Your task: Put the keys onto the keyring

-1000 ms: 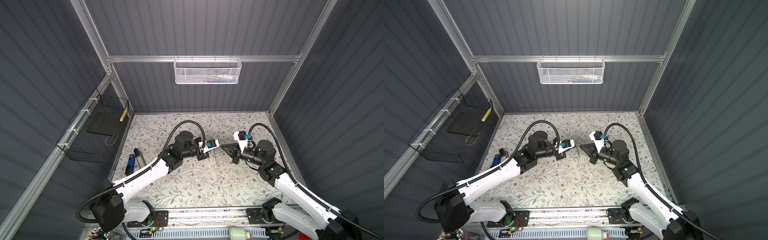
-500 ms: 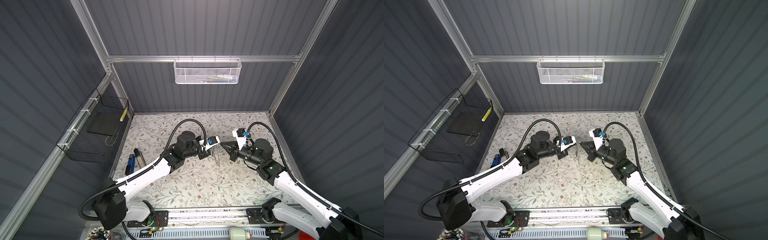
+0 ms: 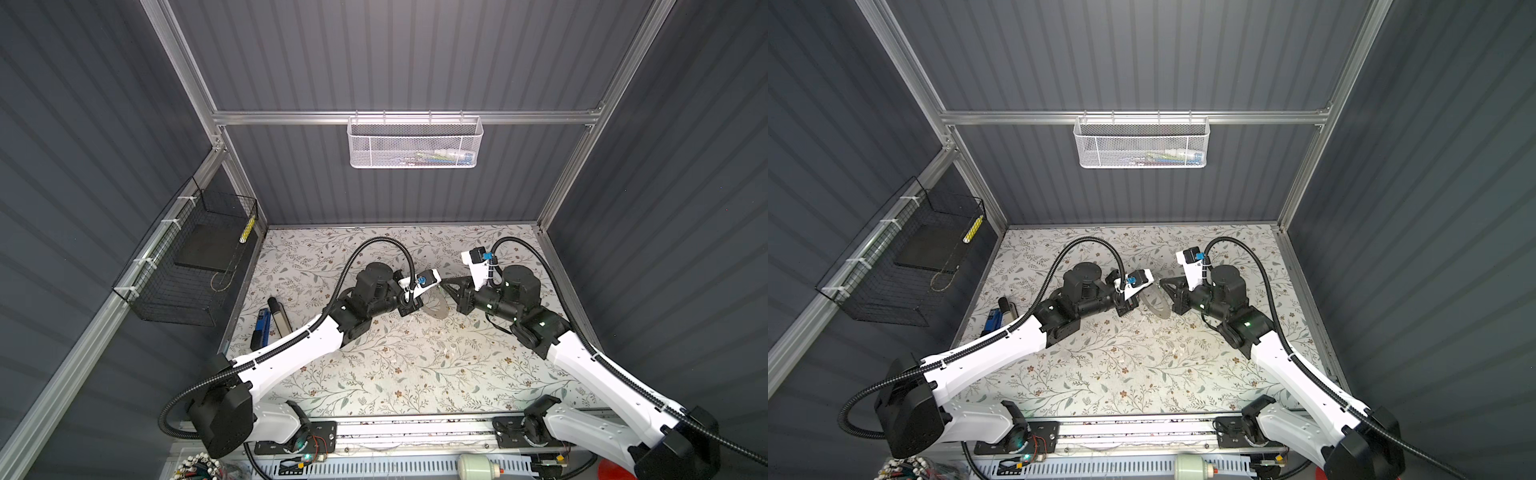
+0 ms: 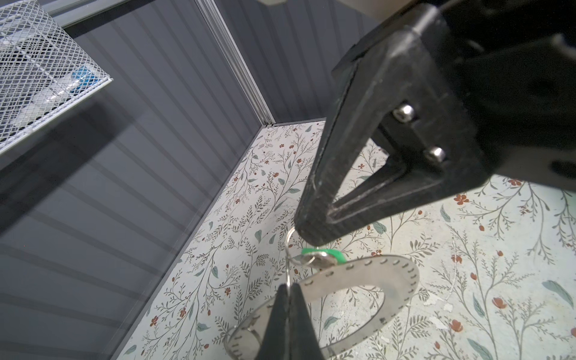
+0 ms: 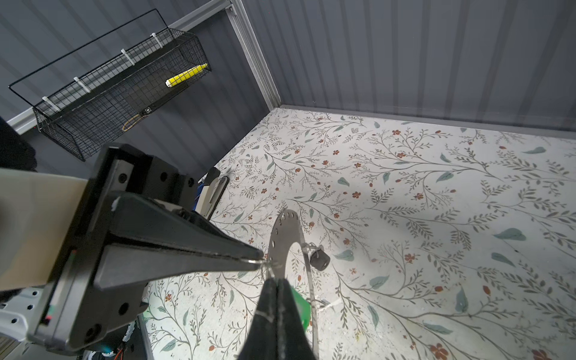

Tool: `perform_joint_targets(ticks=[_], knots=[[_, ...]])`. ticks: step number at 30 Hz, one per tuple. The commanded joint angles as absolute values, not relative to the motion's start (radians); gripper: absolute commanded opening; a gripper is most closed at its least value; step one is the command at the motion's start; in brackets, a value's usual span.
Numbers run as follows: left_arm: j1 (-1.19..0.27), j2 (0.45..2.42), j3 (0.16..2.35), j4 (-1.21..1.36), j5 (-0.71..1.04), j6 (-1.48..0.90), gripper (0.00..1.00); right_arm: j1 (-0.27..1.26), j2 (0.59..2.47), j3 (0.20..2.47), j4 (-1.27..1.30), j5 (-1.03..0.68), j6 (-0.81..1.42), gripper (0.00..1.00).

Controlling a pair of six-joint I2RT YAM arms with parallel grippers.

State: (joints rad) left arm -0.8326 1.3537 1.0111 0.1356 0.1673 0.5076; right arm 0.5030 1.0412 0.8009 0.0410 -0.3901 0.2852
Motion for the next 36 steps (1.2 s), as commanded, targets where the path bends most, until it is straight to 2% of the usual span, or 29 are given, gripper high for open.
perform_joint_targets(ticks=[1, 12, 30, 36], knots=[[-0.847, 1.340, 1.043, 0.197, 0.182, 0.521, 0.00, 0.491, 1.063, 0.819, -0.048, -0.310, 0.311, 0.00], [-0.846, 1.338, 1.050, 0.142, 0.247, 0.605, 0.00, 0.490, 1.095, 0.875, -0.158, -0.397, 0.259, 0.00], [-0.848, 1.333, 1.056, 0.079, 0.376, 0.637, 0.00, 0.489, 1.044, 0.855, -0.152, -0.252, 0.280, 0.00], [-0.846, 1.348, 1.068, 0.095, 0.387, 0.606, 0.00, 0.491, 1.044, 0.844, -0.126, -0.261, 0.287, 0.00]])
